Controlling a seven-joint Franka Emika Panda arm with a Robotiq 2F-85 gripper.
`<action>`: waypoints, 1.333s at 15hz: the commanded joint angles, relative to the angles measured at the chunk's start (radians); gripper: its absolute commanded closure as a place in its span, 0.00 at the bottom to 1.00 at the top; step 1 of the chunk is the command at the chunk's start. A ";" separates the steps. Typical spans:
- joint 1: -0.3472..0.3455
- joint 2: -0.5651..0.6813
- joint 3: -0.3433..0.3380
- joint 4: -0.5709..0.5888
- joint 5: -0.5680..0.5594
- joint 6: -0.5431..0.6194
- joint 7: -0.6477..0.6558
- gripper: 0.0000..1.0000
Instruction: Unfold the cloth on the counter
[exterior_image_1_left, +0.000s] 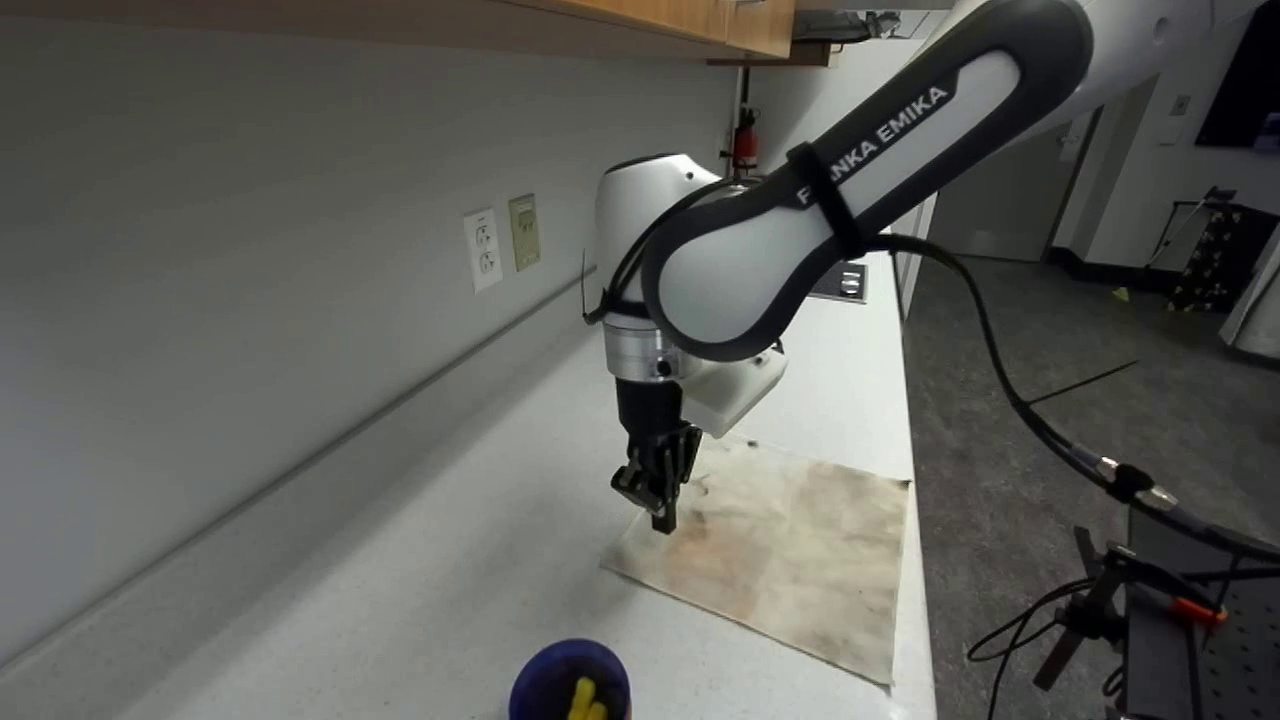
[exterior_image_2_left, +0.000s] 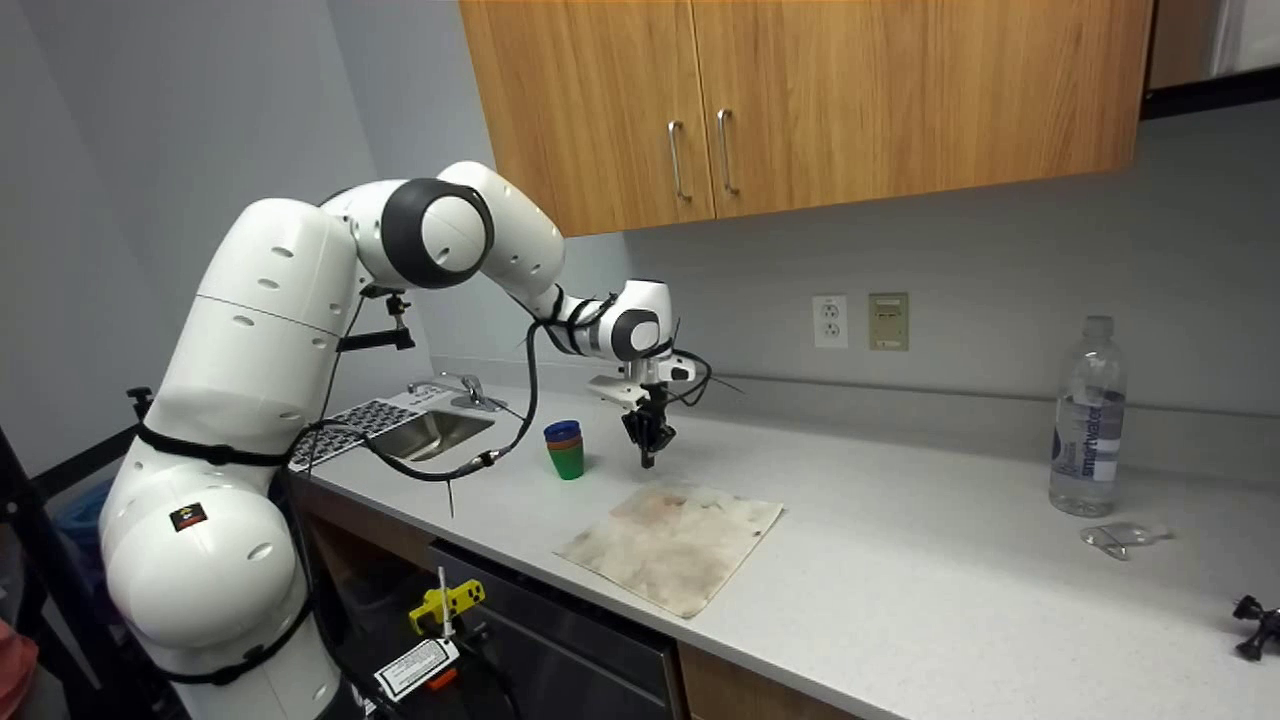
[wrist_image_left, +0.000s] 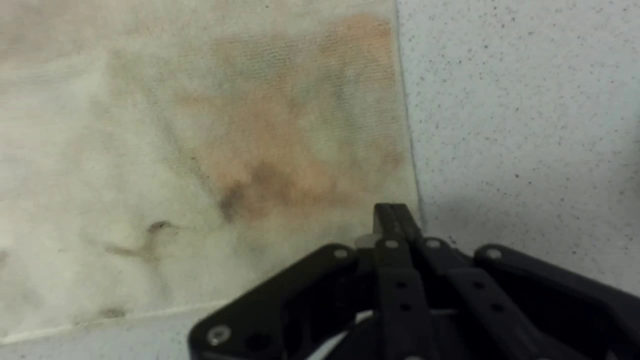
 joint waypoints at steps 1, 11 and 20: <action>0.011 -0.151 -0.019 -0.130 -0.035 -0.009 0.003 1.00; -0.017 -0.451 -0.006 -0.492 -0.037 0.100 0.003 1.00; -0.050 -0.663 -0.010 -0.678 -0.151 0.344 0.048 1.00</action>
